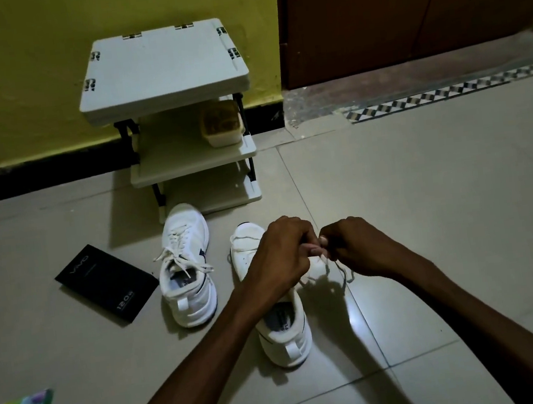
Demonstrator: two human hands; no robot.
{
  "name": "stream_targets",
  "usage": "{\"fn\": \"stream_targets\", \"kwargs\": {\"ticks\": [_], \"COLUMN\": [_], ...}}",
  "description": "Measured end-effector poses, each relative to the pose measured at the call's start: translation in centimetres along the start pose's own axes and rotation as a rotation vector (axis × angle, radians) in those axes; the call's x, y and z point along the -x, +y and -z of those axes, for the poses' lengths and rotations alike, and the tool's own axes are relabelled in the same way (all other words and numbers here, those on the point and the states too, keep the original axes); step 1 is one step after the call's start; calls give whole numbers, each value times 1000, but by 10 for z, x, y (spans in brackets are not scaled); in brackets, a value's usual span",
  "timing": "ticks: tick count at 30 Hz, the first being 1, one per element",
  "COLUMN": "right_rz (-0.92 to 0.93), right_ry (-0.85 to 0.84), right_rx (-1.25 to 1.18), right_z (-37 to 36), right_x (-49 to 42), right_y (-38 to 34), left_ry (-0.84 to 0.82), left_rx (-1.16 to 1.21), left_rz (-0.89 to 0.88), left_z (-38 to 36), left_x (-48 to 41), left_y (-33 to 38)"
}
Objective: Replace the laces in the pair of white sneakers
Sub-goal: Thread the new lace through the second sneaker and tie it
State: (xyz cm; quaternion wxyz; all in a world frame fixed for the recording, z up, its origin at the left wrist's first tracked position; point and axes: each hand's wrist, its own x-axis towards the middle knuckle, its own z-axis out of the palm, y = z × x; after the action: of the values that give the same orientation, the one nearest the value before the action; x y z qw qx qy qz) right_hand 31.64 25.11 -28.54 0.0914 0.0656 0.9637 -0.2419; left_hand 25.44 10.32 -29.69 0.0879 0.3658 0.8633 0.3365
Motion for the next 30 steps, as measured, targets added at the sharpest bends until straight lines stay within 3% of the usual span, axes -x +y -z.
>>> {"fn": "stream_targets", "kwargs": {"ticks": [7, 12, 16, 22, 27, 30], "right_rz": [-237, -359, -296, -108, -76, -83], "right_ry": [40, 37, 21, 58, 70, 49], "right_rx": [97, 161, 144, -65, -53, -40], "right_z": [-20, -36, -38, -12, 4, 10], "right_x": [8, 18, 16, 9, 10, 11], "right_y": [41, 61, 56, 25, 7, 5], "left_ry": [355, 388, 324, 106, -56, -62], "left_rx": [-320, -510, -586, -93, 150, 223], "left_rz": [325, 436, 394, -75, 6, 65], "left_z": [44, 54, 43, 1, -13, -13], "left_x": [-12, -15, -10, -5, -8, -8], "left_y": [-47, -69, -62, -10, 0, 1]}}
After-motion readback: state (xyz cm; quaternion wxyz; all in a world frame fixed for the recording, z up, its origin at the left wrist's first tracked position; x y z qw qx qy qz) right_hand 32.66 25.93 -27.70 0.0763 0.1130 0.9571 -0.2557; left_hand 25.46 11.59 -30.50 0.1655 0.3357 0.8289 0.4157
